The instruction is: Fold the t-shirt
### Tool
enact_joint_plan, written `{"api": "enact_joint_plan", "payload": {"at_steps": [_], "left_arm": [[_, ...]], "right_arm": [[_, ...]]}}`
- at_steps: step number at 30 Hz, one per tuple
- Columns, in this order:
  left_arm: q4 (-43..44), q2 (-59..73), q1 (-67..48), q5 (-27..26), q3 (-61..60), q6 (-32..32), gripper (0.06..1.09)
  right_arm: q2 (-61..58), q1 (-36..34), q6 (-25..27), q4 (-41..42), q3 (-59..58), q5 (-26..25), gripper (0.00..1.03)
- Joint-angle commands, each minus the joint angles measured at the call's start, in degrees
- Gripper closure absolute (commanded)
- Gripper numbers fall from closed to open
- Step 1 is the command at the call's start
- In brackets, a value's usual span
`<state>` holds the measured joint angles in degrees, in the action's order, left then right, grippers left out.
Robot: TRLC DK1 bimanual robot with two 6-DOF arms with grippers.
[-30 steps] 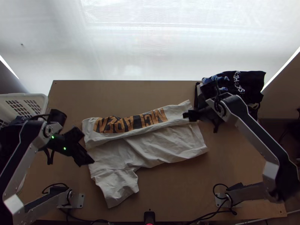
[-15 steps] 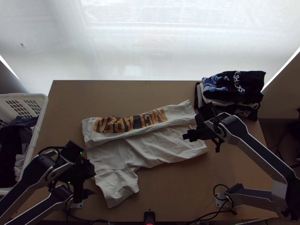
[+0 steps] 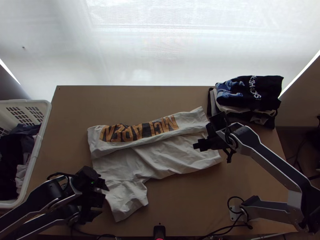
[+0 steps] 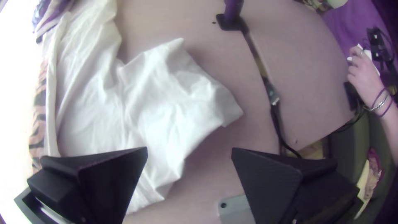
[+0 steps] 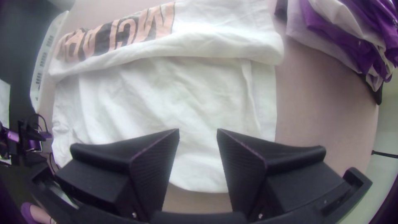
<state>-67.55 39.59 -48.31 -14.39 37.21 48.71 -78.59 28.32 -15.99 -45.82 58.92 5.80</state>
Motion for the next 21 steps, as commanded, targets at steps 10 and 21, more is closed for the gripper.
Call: {"api": "enact_joint_plan", "payload": {"at_steps": [10, 21], "left_arm": [[16.13, 5.23, -11.45, 3.14, -9.0, -4.59, 0.11], [17.45, 2.77, -13.65, 3.14, -9.44, -10.65, 0.36]], "right_arm": [[0.63, -4.41, 2.37, 1.09, 0.76, 0.7, 0.58], [0.36, -4.85, 2.8, 1.09, 0.32, 1.14, 0.58]]}}
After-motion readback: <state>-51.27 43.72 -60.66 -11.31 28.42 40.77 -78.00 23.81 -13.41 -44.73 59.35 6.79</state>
